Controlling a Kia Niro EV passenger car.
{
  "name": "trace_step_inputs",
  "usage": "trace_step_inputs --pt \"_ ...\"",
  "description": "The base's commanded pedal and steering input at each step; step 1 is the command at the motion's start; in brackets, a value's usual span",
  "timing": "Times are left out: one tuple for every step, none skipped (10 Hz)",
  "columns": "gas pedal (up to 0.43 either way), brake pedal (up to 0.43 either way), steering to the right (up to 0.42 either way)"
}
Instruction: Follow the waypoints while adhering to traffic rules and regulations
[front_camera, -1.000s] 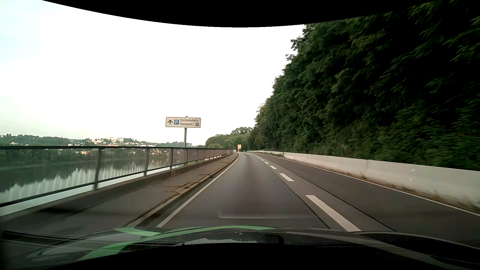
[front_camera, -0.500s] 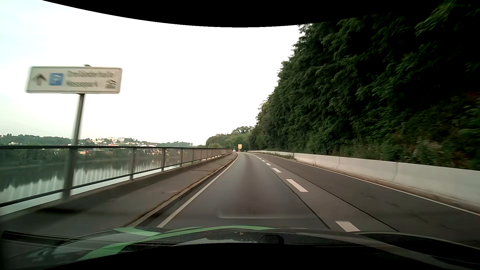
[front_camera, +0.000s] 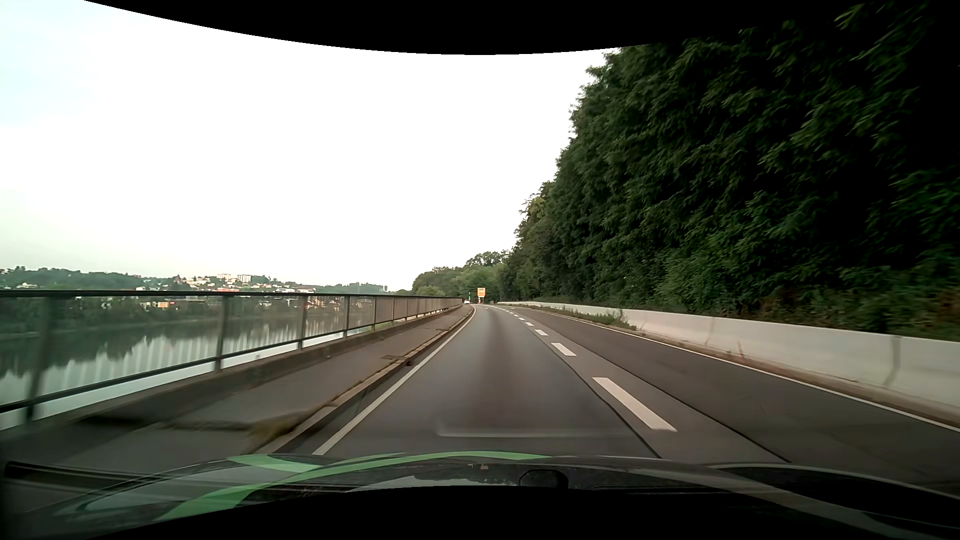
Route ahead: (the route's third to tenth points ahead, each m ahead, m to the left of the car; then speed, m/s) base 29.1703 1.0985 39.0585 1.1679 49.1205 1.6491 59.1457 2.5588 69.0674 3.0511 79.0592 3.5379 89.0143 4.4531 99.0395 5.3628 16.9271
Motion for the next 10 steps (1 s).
trace_step_inputs --pt "0.177 0.000 -0.004" --pt "0.177 0.000 -0.005" --pt "0.177 0.000 -0.006" --pt "0.177 0.000 -0.007" --pt "0.177 0.000 -0.008" --pt "0.177 0.000 -0.008" --pt "0.177 0.000 -0.008" --pt "0.177 0.000 -0.008" --pt "0.177 0.000 -0.008" --pt "0.177 0.000 -0.008"
